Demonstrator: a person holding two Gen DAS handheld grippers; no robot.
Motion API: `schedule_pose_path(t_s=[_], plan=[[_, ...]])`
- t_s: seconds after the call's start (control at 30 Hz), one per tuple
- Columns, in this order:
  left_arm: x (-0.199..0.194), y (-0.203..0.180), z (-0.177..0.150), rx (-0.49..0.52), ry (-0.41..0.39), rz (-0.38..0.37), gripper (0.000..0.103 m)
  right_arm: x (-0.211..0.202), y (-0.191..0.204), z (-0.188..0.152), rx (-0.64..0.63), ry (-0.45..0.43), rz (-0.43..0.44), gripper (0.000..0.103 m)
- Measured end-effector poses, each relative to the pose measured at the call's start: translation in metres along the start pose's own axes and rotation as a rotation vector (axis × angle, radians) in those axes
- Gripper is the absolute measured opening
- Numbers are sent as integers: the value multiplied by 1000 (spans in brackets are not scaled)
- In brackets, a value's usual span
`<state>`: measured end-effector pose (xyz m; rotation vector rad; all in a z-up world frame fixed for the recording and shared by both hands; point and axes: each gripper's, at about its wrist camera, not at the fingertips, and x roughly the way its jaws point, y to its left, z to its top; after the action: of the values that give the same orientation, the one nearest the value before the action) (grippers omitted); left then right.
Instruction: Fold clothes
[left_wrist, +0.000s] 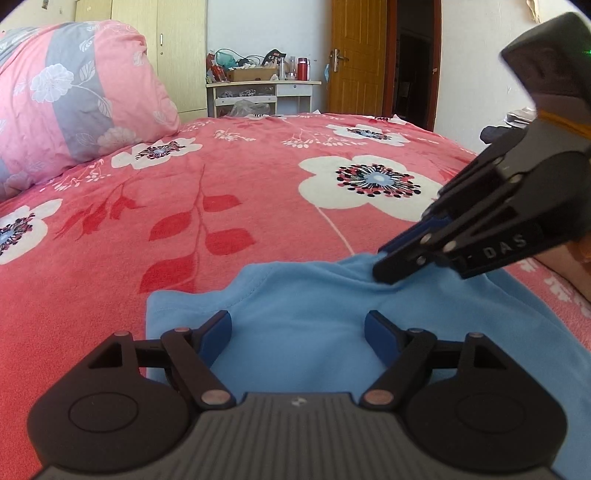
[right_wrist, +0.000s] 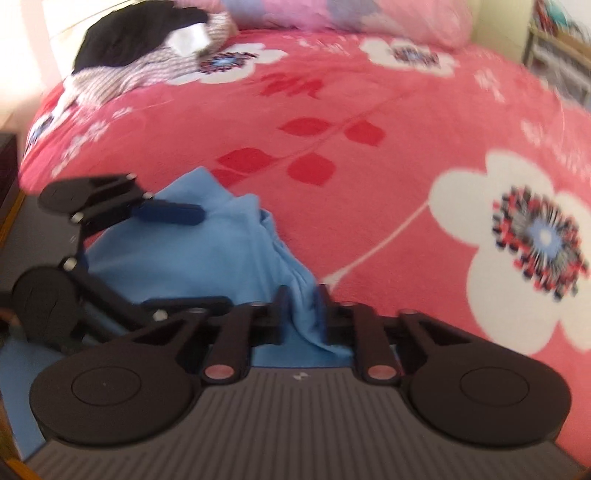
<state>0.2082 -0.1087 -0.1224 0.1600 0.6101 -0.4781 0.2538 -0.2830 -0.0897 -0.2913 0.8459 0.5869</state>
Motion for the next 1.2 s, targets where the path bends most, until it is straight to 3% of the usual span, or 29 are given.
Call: schedule_pose_path(t_s=[0.13, 0.23, 0.37, 0.47, 0.63, 0.73, 0.87, 0.97, 1.03, 1.1, 1.17, 1.2], plan=[[0, 0, 0, 0, 0, 2, 81, -4, 18, -5, -119, -40, -144, 4], [0, 0, 0, -1, 1, 2, 81, 12, 23, -16, -205, -11, -271, 1], [0, 0, 0, -2, 1, 2, 81, 11, 11, -18, -160, -29, -308, 1], [0, 0, 0, -3, 2, 2, 81, -8, 4, -6, -92, -113, -282, 1], [1, -1, 1, -4, 4, 2, 82, -4, 8, 2, -35, -127, -103, 1], [1, -1, 1, -5, 4, 2, 82, 17, -16, -13, 40, -22, -194, 1], [1, -1, 1, -5, 6, 3, 82, -12, -60, -29, 224, -57, -323, 2], [1, -1, 1, -4, 9, 5, 83, -43, -48, -31, 232, -152, -262, 4], [0, -1, 0, -4, 9, 5, 83, -45, -28, -31, 192, -172, -178, 4], [0, -1, 0, -5, 9, 4, 83, -33, -15, -36, 166, -129, -121, 1], [0, -1, 0, -7, 8, 3, 83, -23, -18, -49, 176, -66, -175, 0], [-1, -1, 0, -7, 8, 3, 83, -24, -29, -55, 231, -82, -173, 0]])
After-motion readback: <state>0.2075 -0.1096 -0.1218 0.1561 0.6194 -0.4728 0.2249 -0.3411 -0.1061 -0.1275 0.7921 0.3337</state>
